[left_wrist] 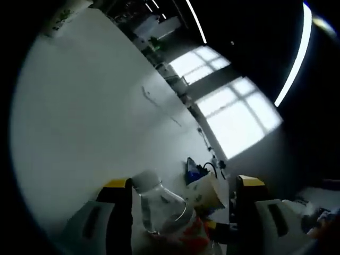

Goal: Arrange the tabletop items into an orderly group along one side of the table until the central work area is clear of visible clutter.

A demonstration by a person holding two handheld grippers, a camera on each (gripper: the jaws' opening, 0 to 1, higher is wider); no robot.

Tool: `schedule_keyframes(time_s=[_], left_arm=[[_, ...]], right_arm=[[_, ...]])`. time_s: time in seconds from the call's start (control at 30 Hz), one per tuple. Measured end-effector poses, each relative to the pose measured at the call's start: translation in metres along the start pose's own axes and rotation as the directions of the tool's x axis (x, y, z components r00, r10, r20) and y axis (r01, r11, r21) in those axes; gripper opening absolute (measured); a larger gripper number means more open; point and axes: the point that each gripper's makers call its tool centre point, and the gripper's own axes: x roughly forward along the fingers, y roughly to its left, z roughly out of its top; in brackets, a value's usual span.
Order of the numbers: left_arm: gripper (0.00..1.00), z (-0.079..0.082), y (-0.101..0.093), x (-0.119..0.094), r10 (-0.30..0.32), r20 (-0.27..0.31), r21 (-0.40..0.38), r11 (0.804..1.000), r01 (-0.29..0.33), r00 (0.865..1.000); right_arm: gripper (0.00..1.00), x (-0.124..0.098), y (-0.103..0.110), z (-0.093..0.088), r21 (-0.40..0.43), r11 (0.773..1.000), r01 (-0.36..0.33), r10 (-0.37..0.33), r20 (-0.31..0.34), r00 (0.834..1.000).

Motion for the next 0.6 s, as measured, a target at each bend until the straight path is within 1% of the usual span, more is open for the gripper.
schedule_keyframes(time_s=[0.17,0.23,0.27,0.33,0.37,0.4,0.43,0.47,0.53,0.6], left_arm=[[0.65,0.004,0.009,-0.001,-0.001,-0.001,-0.044,0.999,0.001,1.0],[0.62,0.002,0.007,-0.007,-0.001,-0.004,-0.05,0.999,0.001,1.0],[0.6,-0.001,0.004,-0.003,0.001,-0.004,-0.05,0.999,-0.001,1.0],[0.54,-0.004,0.004,-0.005,0.015,-0.003,-0.057,0.998,-0.015,1.0],[0.5,-0.008,0.004,-0.006,0.028,-0.003,-0.042,0.999,-0.028,1.0],[0.46,-0.014,-0.001,-0.005,0.03,0.0,-0.024,0.999,-0.03,1.0],[0.43,-0.015,-0.002,-0.005,0.032,0.003,-0.015,0.999,-0.032,0.999],[0.4,-0.01,0.007,-0.004,0.036,0.008,-0.027,0.999,-0.036,0.999],[0.37,-0.01,0.007,-0.005,0.031,0.016,-0.04,0.999,-0.03,0.999],[0.31,-0.01,0.008,-0.007,0.039,0.025,-0.075,0.996,-0.037,0.999]], right_arm=[[0.37,-0.001,0.0,0.002,-0.02,1.0,-0.01,0.011,0.019,1.0],[0.37,-0.001,0.0,0.002,-0.023,1.0,-0.011,0.012,0.024,1.0],[0.37,-0.001,0.0,0.002,-0.026,1.0,-0.011,0.012,0.028,1.0],[0.37,-0.001,0.001,0.002,-0.03,0.999,-0.012,0.013,0.034,0.999],[0.37,-0.001,0.001,0.002,-0.034,0.999,-0.011,0.012,0.036,0.999],[0.36,-0.002,0.001,0.002,-0.038,0.999,-0.012,0.013,0.039,0.999],[0.36,-0.002,0.0,0.002,-0.04,0.999,-0.011,0.013,0.042,0.999],[0.36,-0.002,0.0,0.002,-0.044,0.999,-0.014,0.016,0.046,0.999],[0.36,-0.003,0.0,0.002,-0.047,0.999,-0.017,0.019,0.049,0.999],[0.36,-0.003,0.0,0.003,-0.065,0.998,-0.018,0.021,0.052,0.998]])
